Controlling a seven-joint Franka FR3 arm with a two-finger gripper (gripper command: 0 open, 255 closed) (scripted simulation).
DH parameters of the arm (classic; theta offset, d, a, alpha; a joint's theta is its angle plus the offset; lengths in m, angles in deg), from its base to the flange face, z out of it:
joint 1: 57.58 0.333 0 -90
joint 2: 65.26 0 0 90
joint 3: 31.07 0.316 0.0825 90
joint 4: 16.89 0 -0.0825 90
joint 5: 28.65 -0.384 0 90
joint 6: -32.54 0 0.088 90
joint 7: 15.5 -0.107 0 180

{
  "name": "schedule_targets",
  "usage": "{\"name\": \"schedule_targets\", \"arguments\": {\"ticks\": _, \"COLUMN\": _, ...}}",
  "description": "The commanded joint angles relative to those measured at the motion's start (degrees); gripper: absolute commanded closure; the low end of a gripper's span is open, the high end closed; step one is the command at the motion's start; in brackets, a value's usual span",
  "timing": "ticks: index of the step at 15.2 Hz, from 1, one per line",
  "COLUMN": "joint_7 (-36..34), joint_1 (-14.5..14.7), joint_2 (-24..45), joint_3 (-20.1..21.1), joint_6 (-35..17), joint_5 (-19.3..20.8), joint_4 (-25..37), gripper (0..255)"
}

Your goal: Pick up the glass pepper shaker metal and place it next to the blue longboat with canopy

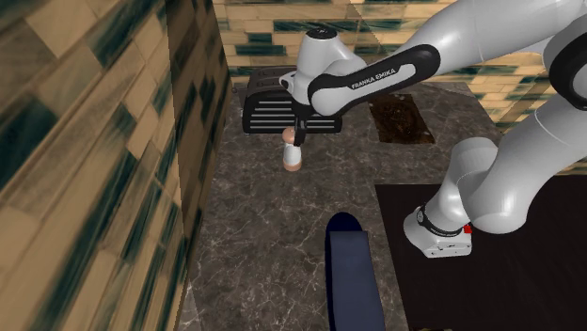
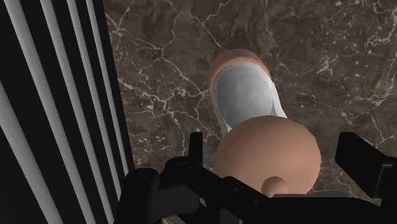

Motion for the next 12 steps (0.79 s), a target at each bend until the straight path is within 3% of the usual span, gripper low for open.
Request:
{"name": "schedule_targets", "arguments": {"ticks": 1, "joint_7": 0.1, "joint_1": 0.0, "joint_2": 0.1, "joint_3": -0.1, "joint_6": -0.4, "joint_5": -0.1, "joint_4": -0.3, "gripper": 0}}
{"name": "schedule_targets", "arguments": {"ticks": 7, "joint_7": 0.1, "joint_1": 0.0, "joint_2": 0.1, "joint_3": -0.1, "joint_6": -0.4, "joint_5": -0.1, "joint_4": -0.3, "gripper": 0}}
{"name": "schedule_targets", "arguments": {"ticks": 8, "joint_7": 0.1, "joint_1": 0.0, "joint_2": 0.1, "joint_3": -0.1, "joint_6": -0.4, "joint_5": -0.1, "joint_4": -0.3, "gripper": 255}}
{"name": "schedule_targets", "arguments": {"ticks": 12, "joint_7": 0.1, "joint_1": 0.0, "joint_2": 0.1, "joint_3": -0.1, "joint_6": -0.4, "joint_5": -0.1, "joint_4": -0.3, "gripper": 255}}
